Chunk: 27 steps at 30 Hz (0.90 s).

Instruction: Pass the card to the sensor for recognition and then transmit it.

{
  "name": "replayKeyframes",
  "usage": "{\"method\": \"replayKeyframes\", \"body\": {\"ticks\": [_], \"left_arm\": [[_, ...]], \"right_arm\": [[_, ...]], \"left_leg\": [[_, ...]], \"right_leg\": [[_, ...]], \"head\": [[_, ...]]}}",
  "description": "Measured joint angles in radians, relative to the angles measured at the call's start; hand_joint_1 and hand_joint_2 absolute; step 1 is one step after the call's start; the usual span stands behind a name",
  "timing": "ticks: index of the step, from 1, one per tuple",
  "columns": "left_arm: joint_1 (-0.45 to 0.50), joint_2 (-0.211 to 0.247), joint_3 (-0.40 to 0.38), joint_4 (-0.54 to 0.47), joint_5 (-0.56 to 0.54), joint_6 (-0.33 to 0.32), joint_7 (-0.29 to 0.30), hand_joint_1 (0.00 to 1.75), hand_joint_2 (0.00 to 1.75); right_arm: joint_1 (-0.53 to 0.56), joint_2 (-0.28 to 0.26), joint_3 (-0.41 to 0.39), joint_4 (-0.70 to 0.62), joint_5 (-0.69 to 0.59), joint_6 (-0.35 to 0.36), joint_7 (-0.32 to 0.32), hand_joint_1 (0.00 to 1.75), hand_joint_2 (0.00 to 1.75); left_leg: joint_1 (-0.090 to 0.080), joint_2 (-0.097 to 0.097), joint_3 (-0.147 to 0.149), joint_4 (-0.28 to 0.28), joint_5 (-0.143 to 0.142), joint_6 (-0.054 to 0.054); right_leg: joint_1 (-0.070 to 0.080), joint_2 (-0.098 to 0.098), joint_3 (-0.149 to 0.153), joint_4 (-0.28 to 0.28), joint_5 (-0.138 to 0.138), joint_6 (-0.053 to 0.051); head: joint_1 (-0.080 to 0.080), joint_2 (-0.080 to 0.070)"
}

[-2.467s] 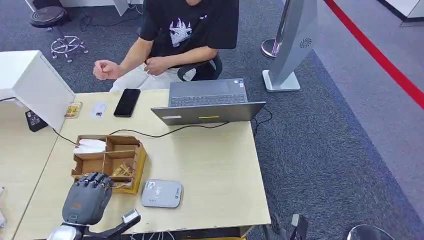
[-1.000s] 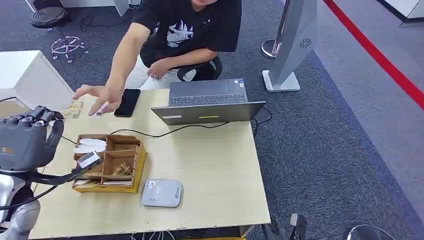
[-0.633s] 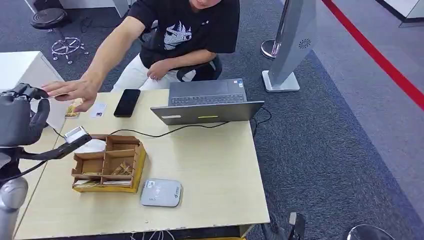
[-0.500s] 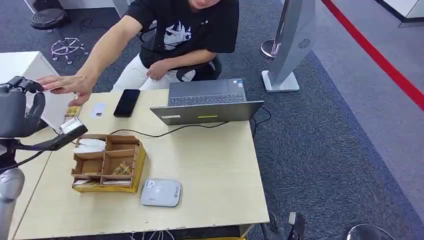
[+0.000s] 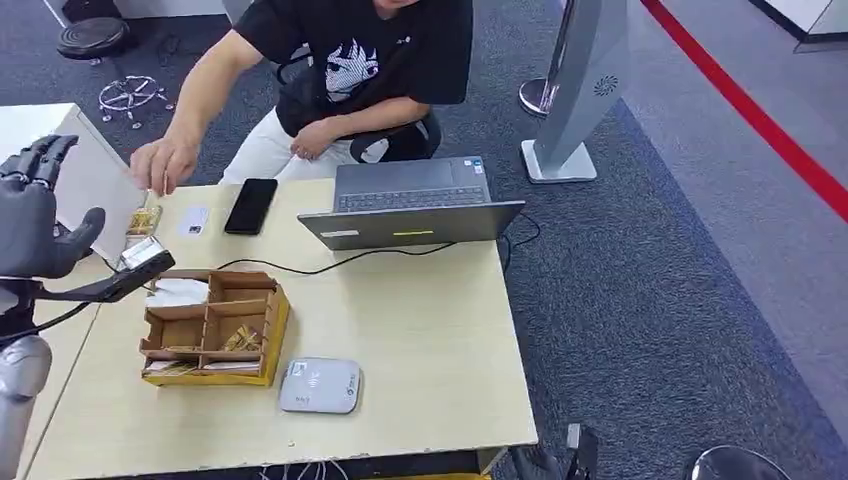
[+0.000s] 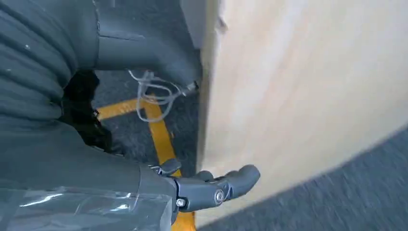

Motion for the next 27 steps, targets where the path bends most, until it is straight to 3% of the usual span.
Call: {"method": "replayKeyframes", "body": {"ticks": [3,6,8,12,14,16,17,18,19,21,23,24,27], "left_arm": [[0.038,0.0,0.005,-0.024,-0.008,0.075,0.0,0.0,1.75],[0.071,0.0,0.014,-0.045,-0.011,0.097,0.0,0.0,1.75],[0.107,-0.004,0.024,-0.073,0.005,0.187,-0.03,0.0,1.75],[0.308,-0.067,0.069,-0.291,0.04,0.445,-0.118,0.0,1.75],[0.414,-0.107,0.085,-0.403,0.072,0.513,-0.192,0.0,1.75],[0.516,-0.198,0.134,-0.521,0.224,0.528,-0.365,0.0,1.75],[0.572,-0.255,0.172,-0.573,0.338,0.53,-0.487,0.0,1.75],[0.624,-0.315,0.216,-0.619,0.449,0.53,-0.566,0.0,1.75],[0.661,-0.364,0.26,-0.656,0.532,0.53,-0.608,0.0,1.75],[0.723,-0.43,0.323,-0.709,0.611,0.529,-0.626,0.0,1.75],[0.777,-0.509,0.387,-0.726,0.773,0.486,-0.588,0.0,1.75],[0.797,-0.551,0.436,-0.722,0.923,0.411,-0.532,0.0,1.75],[0.79,-0.633,0.626,-0.545,1.448,0.08,-0.349,0.0,1.75]], "right_arm": [[-0.008,0.003,0.007,0.003,-0.015,0.002,-0.001,0.0,1.75],[-0.009,0.003,0.008,0.003,-0.015,0.003,-0.003,0.0,1.75],[-0.009,0.003,0.009,0.004,-0.029,0.003,-0.006,0.0,1.75],[0.004,0.007,0.006,0.003,-0.057,-0.002,-0.027,0.0,1.75],[0.012,0.01,0.0,0.002,-0.069,-0.009,-0.03,0.0,1.75],[0.02,0.011,-0.011,-0.001,-0.076,-0.009,-0.032,0.0,1.75],[0.025,0.012,-0.018,-0.005,-0.082,-0.009,-0.032,0.0,1.75],[0.031,0.012,-0.024,-0.009,-0.088,-0.008,-0.033,0.0,1.75],[0.036,0.012,-0.032,-0.013,-0.088,-0.007,-0.035,0.0,1.75],[0.042,0.012,-0.042,-0.018,-0.088,-0.007,-0.037,0.0,1.75],[0.044,0.016,-0.055,-0.026,-0.09,-0.004,-0.039,0.0,1.75],[0.047,0.018,-0.068,-0.032,-0.094,0.001,-0.039,0.0,1.75],[0.058,0.021,-0.11,-0.043,-0.07,0.02,-0.035,0.0,1.75]], "left_leg": [[0.0,-0.003,-0.001,0.0,0.001,0.001],[0.0,-0.006,-0.002,0.0,0.001,0.001],[0.0,-0.005,-0.003,0.0,0.001,0.001],[-0.002,-0.003,-0.003,0.0,-0.003,0.004],[-0.002,-0.004,-0.004,0.0,-0.004,0.005],[-0.003,-0.004,-0.004,0.0,-0.006,0.008],[-0.004,-0.004,-0.004,0.0,-0.007,0.009],[-0.005,-0.004,-0.003,0.0,-0.007,0.01],[-0.005,-0.005,-0.003,0.0,-0.008,0.011],[-0.005,-0.009,-0.004,0.0,-0.008,0.011],[-0.005,-0.01,-0.003,0.0,-0.009,0.012],[-0.007,-0.01,-0.002,0.0,-0.009,0.012],[-0.009,-0.013,0.0,-0.001,-0.009,0.014]], "right_leg": [[0.0,-0.002,0.0,0.0,0.0,0.0],[0.0,-0.004,0.0,-0.001,0.0,0.0],[0.0,-0.004,0.0,-0.001,0.0,0.0],[-0.001,-0.002,0.001,-0.003,-0.003,0.004],[-0.002,-0.003,0.001,-0.004,-0.005,0.007],[-0.002,-0.003,0.002,-0.005,-0.006,0.008],[-0.003,-0.003,0.002,-0.005,-0.006,0.008],[-0.003,-0.003,0.002,-0.005,-0.008,0.011],[-0.003,-0.005,0.003,-0.006,-0.008,0.011],[-0.003,-0.009,0.004,-0.007,-0.009,0.012],[-0.003,-0.011,0.006,-0.007,-0.009,0.012],[-0.004,-0.011,0.006,-0.007,-0.01,0.013],[-0.007,-0.013,0.009,-0.007,-0.011,0.015]], "head": [[0.0,0.0],[0.0,0.0],[0.0,0.0],[0.0,0.0],[0.0,0.0],[0.0,0.0],[0.0,0.0],[0.0,0.0],[0.0,0.0],[0.0,0.0],[0.001,0.0],[0.002,0.0],[0.0,0.0]]}}
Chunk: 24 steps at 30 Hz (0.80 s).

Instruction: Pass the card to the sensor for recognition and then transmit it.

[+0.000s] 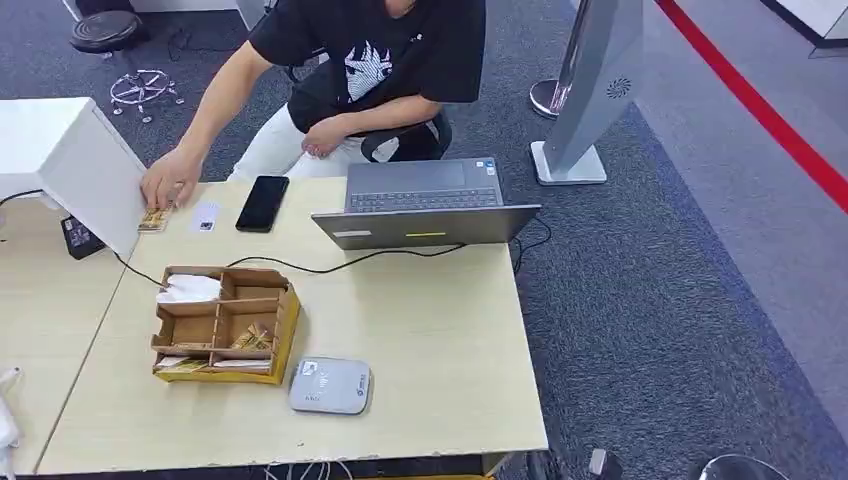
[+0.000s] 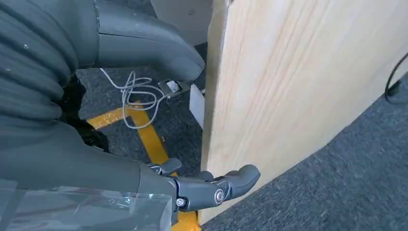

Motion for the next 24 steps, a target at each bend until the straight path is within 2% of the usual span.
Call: {"method": "replayKeyframes", "body": {"ticks": [1,2,3,6,7,8,9,10,11,12,13,18,19,20,21,24], "left_arm": [[-0.008,-0.017,0.074,0.087,0.112,-0.11,0.005,0.0,1.75],[-0.026,-0.037,0.147,0.165,0.167,-0.196,-0.007,0.0,1.75],[-0.044,-0.052,0.213,0.227,0.15,-0.233,-0.009,0.0,1.75],[-0.109,-0.073,0.382,0.434,0.052,-0.285,0.073,0.0,1.75],[-0.138,-0.075,0.446,0.523,0.028,-0.301,0.076,0.0,0.0],[-0.165,-0.075,0.509,0.621,0.001,-0.321,0.077,0.0,0.0],[-0.189,-0.071,0.564,0.719,-0.015,-0.339,0.095,0.54,0.0],[-0.211,-0.063,0.615,0.82,-0.04,-0.343,0.105,1.75,0.0],[-0.23,-0.054,0.654,0.912,-0.071,-0.345,0.105,1.75,1.75],[-0.247,-0.042,0.692,1.012,-0.099,-0.356,0.105,1.75,1.75],[-0.26,-0.03,0.717,1.092,-0.122,-0.364,0.103,1.75,0.0],[-0.261,-0.03,0.717,1.092,-0.122,-0.364,0.103,1.75,0.0],[-0.277,-0.017,0.746,1.211,-0.161,-0.367,0.102,1.75,0.0],[-0.311,0.008,0.786,1.437,-0.223,-0.326,0.145,1.75,0.0],[-0.324,0.015,0.793,1.519,-0.257,-0.287,0.176,1.75,0.0],[-0.334,0.02,0.795,1.608,-0.294,-0.249,0.207,1.75,0.0]], "right_arm": [[0.001,0.0,-0.011,0.0,0.011,0.006,0.0,0.0,1.75],[0.001,0.0,-0.022,-0.003,0.019,0.008,0.0,0.0,1.75],[0.001,0.0,-0.032,-0.004,0.025,0.009,0.0,0.0,1.75],[0.001,0.0,-0.05,-0.003,0.056,0.016,0.0,0.0,1.75],[0.0,0.0,-0.054,-0.003,0.063,0.021,0.0,0.0,1.75],[-0.002,0.0,-0.056,-0.002,0.067,0.023,-0.001,0.0,1.75],[-0.004,0.0,-0.059,-0.001,0.076,0.023,-0.002,0.0,1.75],[-0.006,0.0,-0.061,0.0,0.08,0.024,-0.005,1.75,1.75],[-0.008,0.0,-0.062,0.002,0.086,0.027,-0.009,1.75,1.75],[-0.01,0.0,-0.064,0.005,0.091,0.036,-0.014,1.75,1.75],[-0.011,0.0,-0.064,0.006,0.094,0.049,-0.022,1.75,1.75],[-0.012,0.0,-0.064,0.006,0.094,0.049,-0.022,1.75,1.75],[-0.012,0.0,-0.066,0.007,0.095,0.07,-0.034,1.75,1.75],[-0.012,0.0,-0.068,0.008,0.097,0.094,-0.047,1.75,1.75],[-0.011,0.0,-0.071,0.008,0.098,0.095,-0.05,1.75,1.75],[-0.01,-0.002,-0.08,0.007,0.108,0.095,-0.058,1.75,1.75]], "left_leg": [[0.002,0.001,0.0,0.0,0.0,-0.001],[0.003,0.002,0.0,0.0,0.001,-0.002],[0.003,0.003,0.0,0.0,0.001,-0.002],[0.0,0.002,0.001,0.0,0.001,-0.002],[0.0,0.001,0.001,0.0,0.001,-0.002],[0.0,0.001,0.001,0.0,0.001,-0.002],[0.0,0.001,0.001,0.0,0.001,-0.002],[0.0,0.001,0.001,0.0,0.001,-0.002],[0.0,0.001,0.001,0.0,0.001,-0.001],[0.0,0.0,0.001,0.0,0.001,-0.001],[-0.001,0.0,0.001,0.0,0.001,-0.001],[-0.001,0.0,0.001,0.0,0.001,-0.001],[-0.001,-0.001,0.001,0.0,0.001,-0.001],[-0.001,-0.001,0.001,0.001,0.0,-0.001],[-0.001,-0.001,0.001,0.001,0.0,-0.001],[-0.001,-0.001,0.001,0.001,0.0,-0.001]], "right_leg": [[0.0,0.001,0.0,0.0,0.001,-0.001],[0.002,0.002,0.0,0.0,0.001,-0.002],[0.002,0.003,0.0,0.0,0.002,-0.002],[0.001,0.001,0.001,0.0,0.001,-0.002],[0.001,0.001,0.001,0.0,0.001,-0.002],[0.0,0.001,0.002,0.0,0.001,-0.002],[0.0,0.0,0.002,0.0,0.001,-0.001],[0.0,0.0,0.002,0.0,0.001,-0.001],[0.0,0.0,0.002,0.0,0.001,-0.001],[0.0,0.0,0.002,0.0,0.001,-0.001],[0.0,-0.001,0.002,-0.001,0.001,0.0],[0.0,-0.001,0.002,-0.001,0.001,0.0],[-0.001,-0.002,0.002,-0.001,0.001,0.0],[-0.001,-0.002,0.003,-0.001,0.001,0.001],[-0.001,-0.002,0.003,-0.001,0.001,0.001],[-0.001,-0.002,0.002,-0.001,0.001,0.001]], "head": [[-0.004,0.0],[-0.003,0.0],[-0.003,0.0],[-0.003,0.0],[-0.002,0.0],[-0.002,0.0],[-0.002,0.0],[-0.002,0.0],[-0.002,0.0],[-0.002,0.0],[-0.002,0.0],[-0.002,0.0],[-0.002,0.0],[-0.002,0.0],[-0.002,0.0],[-0.001,0.0]]}}
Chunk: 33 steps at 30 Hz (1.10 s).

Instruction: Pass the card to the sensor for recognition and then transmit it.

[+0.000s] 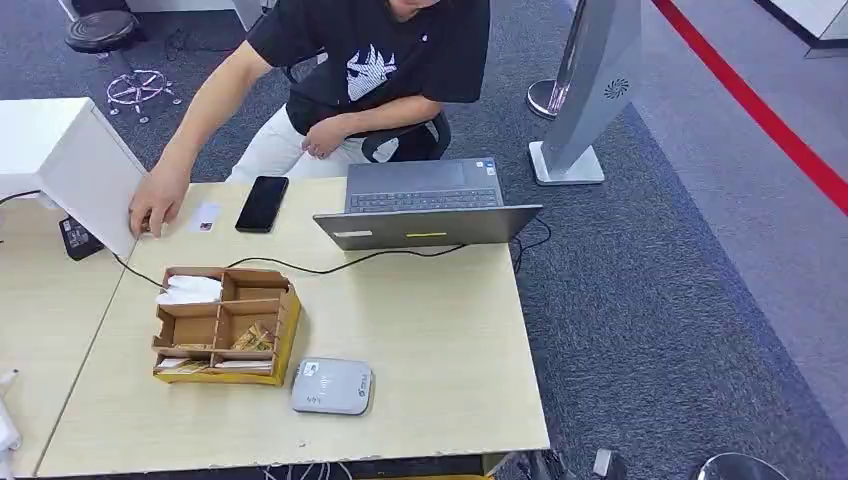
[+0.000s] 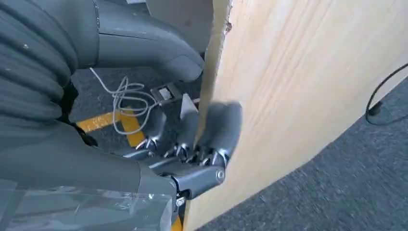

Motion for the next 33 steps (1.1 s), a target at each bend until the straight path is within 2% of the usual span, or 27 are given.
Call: {"method": "replayKeyframes", "body": {"ticks": [4,10,33], "left_arm": [[-0.011,0.007,0.001,0.064,-0.008,0.007,0.006,1.75,0.0],[-0.015,0.015,0.001,0.104,-0.009,0.008,0.008,1.75,0.0],[-0.019,0.022,0.001,0.129,-0.009,0.008,0.008,1.75,0.0]], "right_arm": [[0.0,-0.002,-0.003,0.0,0.003,0.0,-0.001,1.75,1.75],[0.001,-0.002,-0.003,0.0,0.002,0.0,-0.001,1.75,1.75],[0.001,-0.002,-0.003,0.0,0.002,0.0,-0.002,1.75,1.75]], "left_leg": [[0.0,0.0,0.0,0.0,0.0,0.0],[0.0,0.0,0.0,0.0,0.0,0.0],[0.0,0.0,0.0,0.0,0.0,0.0]], "right_leg": [[0.0,0.0,0.0,0.0,0.0,0.0],[0.0,0.0,0.0,0.0,0.0,0.0],[0.0,0.0,0.0,0.0,0.0,0.0]], "head": [[-0.001,0.0],[0.0,0.0],[0.0,0.0]]}}
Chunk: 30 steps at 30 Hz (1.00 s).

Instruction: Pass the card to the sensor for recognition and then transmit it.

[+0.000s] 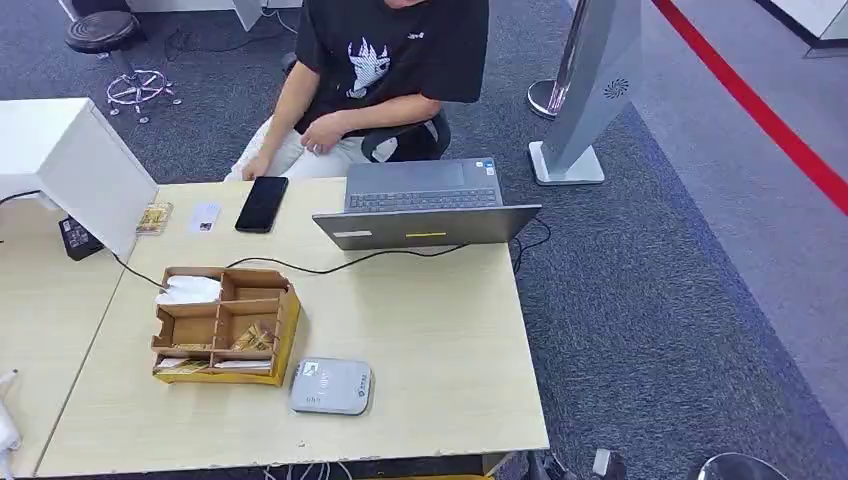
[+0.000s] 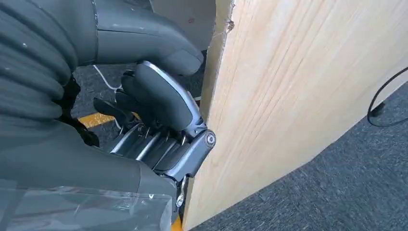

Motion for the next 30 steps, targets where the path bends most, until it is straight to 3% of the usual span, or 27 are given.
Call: {"method": "replayKeyframes", "body": {"ticks": [5,6,7,10,11,30], "left_arm": [[0.0,0.002,0.0,0.001,0.0,0.0,0.0,1.75,0.0],[0.0,0.002,0.0,0.001,0.0,0.0,0.0,0.0,1.75],[0.0,0.002,0.0,0.002,-0.012,-0.001,0.011,0.0,1.75],[0.01,0.037,-0.068,0.043,-0.199,-0.019,0.206,0.0,1.75],[0.015,0.048,-0.102,0.048,-0.214,-0.019,0.233,0.0,1.75],[0.084,0.137,-0.612,0.045,-0.089,-0.011,0.217,0.0,1.75]], "right_arm": [[0.0,0.0,0.0,0.0,0.0,0.0,0.0,1.75,1.75],[0.0,0.0,0.0,0.0,0.0,0.0,0.0,0.0,1.75],[0.0,0.0,0.0,0.0,0.002,0.0,0.001,0.0,1.75],[0.011,-0.01,0.027,0.0,0.018,-0.003,0.04,0.0,1.75],[0.017,-0.016,0.042,0.0,0.019,-0.009,0.055,0.0,1.75],[0.121,-0.109,0.363,0.006,0.0,-0.187,0.334,0.0,1.75]], "left_leg": [[0.0,0.0,0.0,0.0,0.0,0.0],[0.0,0.0,0.0,0.0,0.0,0.0],[0.0,0.0,0.0,0.0,0.0,0.0],[0.0,0.0,0.0,0.0,0.0,0.0],[0.0,0.0,0.0,0.0,0.0,0.0],[0.0,0.0,0.0,0.0,0.0,0.0]], "right_leg": [[0.0,0.0,0.0,0.0,0.0,0.0],[0.0,0.0,0.0,0.0,0.0,0.0],[0.0,0.0,0.0,0.0,0.0,0.0],[0.0,0.0,0.0,0.0,0.0,0.0],[0.0,0.0,0.0,0.0,0.0,0.0],[0.0,0.0,0.0,0.0,0.0,0.0]], "head": [[0.0,0.0],[0.0,0.0],[0.0,0.0],[0.0,0.0],[0.0,0.0],[-0.001,0.0]]}}
